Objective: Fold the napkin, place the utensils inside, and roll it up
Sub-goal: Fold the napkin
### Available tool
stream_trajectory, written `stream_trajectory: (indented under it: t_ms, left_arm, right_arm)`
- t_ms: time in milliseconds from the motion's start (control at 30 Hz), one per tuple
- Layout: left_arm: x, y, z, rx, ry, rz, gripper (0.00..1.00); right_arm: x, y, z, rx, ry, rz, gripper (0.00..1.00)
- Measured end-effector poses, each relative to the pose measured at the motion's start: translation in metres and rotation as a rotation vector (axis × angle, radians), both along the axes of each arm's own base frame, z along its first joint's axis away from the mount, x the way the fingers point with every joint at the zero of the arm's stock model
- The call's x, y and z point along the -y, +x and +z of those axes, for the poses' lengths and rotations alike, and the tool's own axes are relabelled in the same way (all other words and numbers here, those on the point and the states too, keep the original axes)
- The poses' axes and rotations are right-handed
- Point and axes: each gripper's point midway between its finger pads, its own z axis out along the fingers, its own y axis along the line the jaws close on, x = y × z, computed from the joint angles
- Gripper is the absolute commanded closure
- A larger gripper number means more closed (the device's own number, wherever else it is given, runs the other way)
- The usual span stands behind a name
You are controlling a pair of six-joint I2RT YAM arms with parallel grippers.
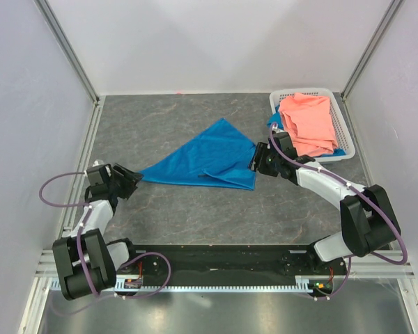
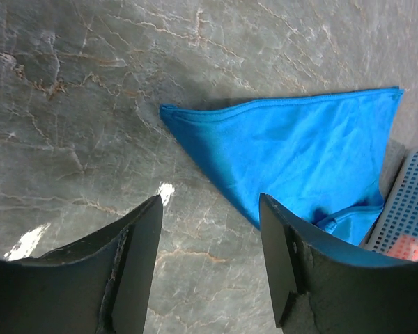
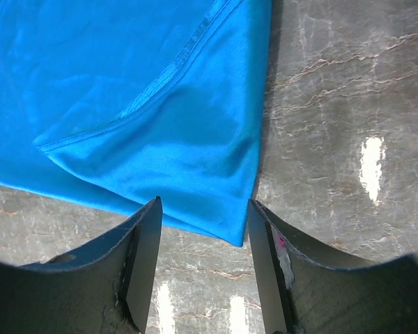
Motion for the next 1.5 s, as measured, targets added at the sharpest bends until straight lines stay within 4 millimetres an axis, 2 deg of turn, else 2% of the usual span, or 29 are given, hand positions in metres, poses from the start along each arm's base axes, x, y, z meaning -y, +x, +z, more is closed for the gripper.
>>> stream_trajectory:
  t_ms: [300,900,1100,1300,1433,1500]
  left_arm:
    - [-0.002,0.007,-0.017,0.009,-0.062,0.068,0.37]
    - [-0.014,0.023,-0.028,0.037,-0.094,0.146,0.43]
    - [-0.016,0.027,-0.030,0.046,-0.099,0.151,0.52]
    - [-0.015,0.026,-0.033,0.038,-0.102,0.154,0.62]
    - [-0.015,0.025,-0.035,0.028,-0.104,0.155,0.71]
    - [-0.015,0.024,-0.039,0.017,-0.106,0.155,0.73]
  right_arm:
    - [-0.004,-0.001,0.003,-0.006,0.018,0.019,0.39]
    - [-0.009,-0.002,0.003,-0.012,0.032,0.043,0.39]
    - [-0.010,-0.003,0.001,-0.021,0.034,0.048,0.39]
    - [-0.011,-0.004,-0.004,-0.037,0.035,0.055,0.39]
    - [-0.012,-0.005,-0.005,-0.042,0.038,0.059,0.39]
    - [-0.013,-0.005,-0.005,-0.043,0.040,0.061,0.39]
